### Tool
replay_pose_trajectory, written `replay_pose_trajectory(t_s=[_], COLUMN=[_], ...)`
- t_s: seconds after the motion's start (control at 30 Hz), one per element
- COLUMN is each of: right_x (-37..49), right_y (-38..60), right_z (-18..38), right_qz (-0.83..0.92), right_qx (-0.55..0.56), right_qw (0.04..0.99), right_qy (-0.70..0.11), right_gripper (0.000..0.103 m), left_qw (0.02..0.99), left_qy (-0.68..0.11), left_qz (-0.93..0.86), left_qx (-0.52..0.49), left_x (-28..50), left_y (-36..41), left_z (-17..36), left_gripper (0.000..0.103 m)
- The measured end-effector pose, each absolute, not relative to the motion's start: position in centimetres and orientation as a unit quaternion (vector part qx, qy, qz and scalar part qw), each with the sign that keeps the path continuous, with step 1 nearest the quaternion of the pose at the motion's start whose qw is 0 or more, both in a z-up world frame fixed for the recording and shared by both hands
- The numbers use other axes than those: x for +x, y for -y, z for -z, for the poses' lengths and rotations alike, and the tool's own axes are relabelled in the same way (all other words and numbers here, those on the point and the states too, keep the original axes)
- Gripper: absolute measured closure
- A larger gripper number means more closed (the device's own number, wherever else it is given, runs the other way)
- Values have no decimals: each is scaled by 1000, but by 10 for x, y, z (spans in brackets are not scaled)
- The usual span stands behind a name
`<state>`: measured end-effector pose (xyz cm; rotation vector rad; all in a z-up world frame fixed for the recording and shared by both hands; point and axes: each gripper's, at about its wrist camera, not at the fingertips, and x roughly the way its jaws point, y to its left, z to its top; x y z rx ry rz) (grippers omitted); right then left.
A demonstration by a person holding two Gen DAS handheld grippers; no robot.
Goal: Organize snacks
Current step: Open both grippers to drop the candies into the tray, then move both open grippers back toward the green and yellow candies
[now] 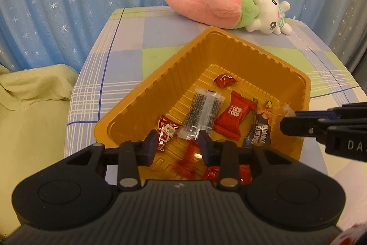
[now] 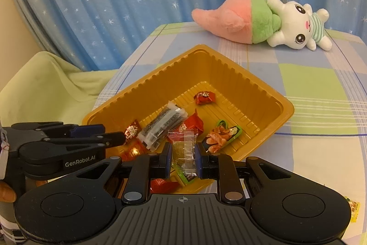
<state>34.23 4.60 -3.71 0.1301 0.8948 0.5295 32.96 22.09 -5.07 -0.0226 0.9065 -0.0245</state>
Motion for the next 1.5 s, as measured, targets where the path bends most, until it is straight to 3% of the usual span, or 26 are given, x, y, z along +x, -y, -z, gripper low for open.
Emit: replay_pose_trajectory(t_s=[0.3, 0.8, 0.9, 0.97, 1.03, 1.5], right_x=[348, 352, 347, 342, 336, 292], right_y=[-52, -65, -61, -56, -50, -11], right_z=[41, 34, 36, 35, 33, 26], right_qz=[-262, -290, -285, -281, -278, -253], right_qx=[67, 67, 65, 72, 82, 111], right_qw=[861, 864, 862, 863, 866, 865], right_qy=[-430, -406, -414, -413, -407, -419], right_gripper=[82, 81, 71, 49, 42, 36], left_qw=[898, 900, 899, 899, 899, 902], left_qy=[-439, -433, -434, -434, -433, -429], left_qz=[9, 0, 1, 1, 2, 25], left_qx=[-34, -48, -52, -55, -57, -51], left_x=[320, 303, 297, 293, 288, 248], left_y=[-233, -237, -236, -235, -234, -209], left_z=[44, 33, 31, 29, 26, 11], left_gripper=[66, 50, 49, 47, 47, 41])
